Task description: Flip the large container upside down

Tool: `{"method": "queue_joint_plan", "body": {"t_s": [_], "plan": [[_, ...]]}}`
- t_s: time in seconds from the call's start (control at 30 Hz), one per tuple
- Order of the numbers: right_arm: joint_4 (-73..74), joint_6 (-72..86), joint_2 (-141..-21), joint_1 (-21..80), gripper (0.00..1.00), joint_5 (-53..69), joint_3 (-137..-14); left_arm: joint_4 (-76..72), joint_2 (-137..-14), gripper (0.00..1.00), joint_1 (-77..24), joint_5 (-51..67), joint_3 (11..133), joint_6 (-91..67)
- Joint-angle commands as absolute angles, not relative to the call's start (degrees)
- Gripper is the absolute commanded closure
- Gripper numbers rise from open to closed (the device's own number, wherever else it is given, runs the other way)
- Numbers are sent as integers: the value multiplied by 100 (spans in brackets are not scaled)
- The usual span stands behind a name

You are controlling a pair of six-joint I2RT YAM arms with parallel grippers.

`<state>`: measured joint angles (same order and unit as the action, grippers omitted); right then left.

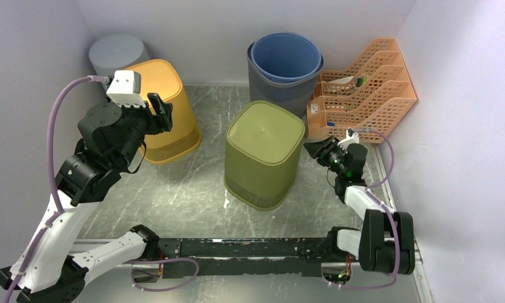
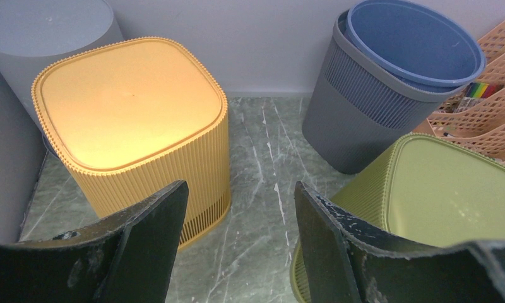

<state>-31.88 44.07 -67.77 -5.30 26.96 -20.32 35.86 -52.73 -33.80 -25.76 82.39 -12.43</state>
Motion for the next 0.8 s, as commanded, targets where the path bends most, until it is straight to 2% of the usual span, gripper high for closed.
{"method": "queue_joint_plan", "body": {"t_s": [0.0, 0.3, 0.57, 0.77], "plan": [[-1488, 3615, -6354, -532, 62, 2095, -2135, 3546, -5335, 26, -3366, -2578, 8281, -1258], [-1789, 3642, -6839, 54, 65, 1864, -2369, 3468, -5552, 25, -3366, -2190, 8546, -1242], [-1738, 3465, -7782, 1875, 66, 412, -3445, 3393, -5693, 25, -3366, -1704, 8639, -1137], [-1982, 3788, -8771, 3354, 66, 41, -4206, 3482, -5708, 24, -3364, -1429, 8760, -1120]]}}
